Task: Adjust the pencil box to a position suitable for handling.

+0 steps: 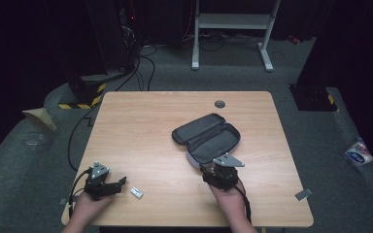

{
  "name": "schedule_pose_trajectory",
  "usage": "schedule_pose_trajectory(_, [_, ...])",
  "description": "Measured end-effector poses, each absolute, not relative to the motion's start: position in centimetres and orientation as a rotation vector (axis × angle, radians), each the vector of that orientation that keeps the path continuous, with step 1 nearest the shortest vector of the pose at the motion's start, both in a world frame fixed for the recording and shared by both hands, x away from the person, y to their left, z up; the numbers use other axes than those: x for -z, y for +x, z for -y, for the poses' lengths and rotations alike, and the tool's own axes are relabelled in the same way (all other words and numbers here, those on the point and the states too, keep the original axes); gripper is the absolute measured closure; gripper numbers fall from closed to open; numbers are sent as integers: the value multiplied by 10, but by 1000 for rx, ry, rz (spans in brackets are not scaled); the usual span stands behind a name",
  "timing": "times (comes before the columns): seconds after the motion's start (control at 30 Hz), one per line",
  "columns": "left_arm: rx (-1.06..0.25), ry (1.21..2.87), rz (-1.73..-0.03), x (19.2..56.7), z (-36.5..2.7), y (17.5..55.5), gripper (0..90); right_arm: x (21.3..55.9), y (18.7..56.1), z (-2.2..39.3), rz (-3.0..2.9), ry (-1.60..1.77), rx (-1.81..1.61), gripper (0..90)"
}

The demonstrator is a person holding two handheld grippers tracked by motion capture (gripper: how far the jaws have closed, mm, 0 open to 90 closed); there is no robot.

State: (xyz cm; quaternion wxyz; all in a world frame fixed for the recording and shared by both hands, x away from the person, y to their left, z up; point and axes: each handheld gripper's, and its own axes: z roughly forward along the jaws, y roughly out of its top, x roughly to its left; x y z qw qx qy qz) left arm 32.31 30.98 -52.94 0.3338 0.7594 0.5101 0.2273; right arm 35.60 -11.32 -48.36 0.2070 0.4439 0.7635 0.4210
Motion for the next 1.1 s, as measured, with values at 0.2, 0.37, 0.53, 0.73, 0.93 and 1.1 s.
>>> schedule_pose_trajectory(0.2, [-600, 1983, -1332, 529, -310, 323, 186, 483, 365, 132, -2084, 1271, -1146, 406])
schedule_pose_trajectory(0.37, [-599, 1983, -1333, 529, -310, 323, 188, 480, 376, 148, -2051, 1297, -1113, 419])
schedule_pose_trajectory(0.53, [-600, 1983, -1333, 529, -310, 323, 187, 471, 407, 171, -2003, 1342, -1037, 464])
schedule_pose_trajectory(0.73, [-599, 1982, -1334, 529, -310, 322, 190, 465, 438, 185, -1966, 1391, -1008, 529])
schedule_pose_trajectory(0.93, [-599, 1981, -1333, 529, -310, 322, 191, 473, 480, 196, -1983, 1466, -924, 592])
schedule_pose_trajectory(1.1, [-596, 1980, -1332, 529, -310, 322, 193, 478, 488, 197, -2002, 1476, -898, 669])
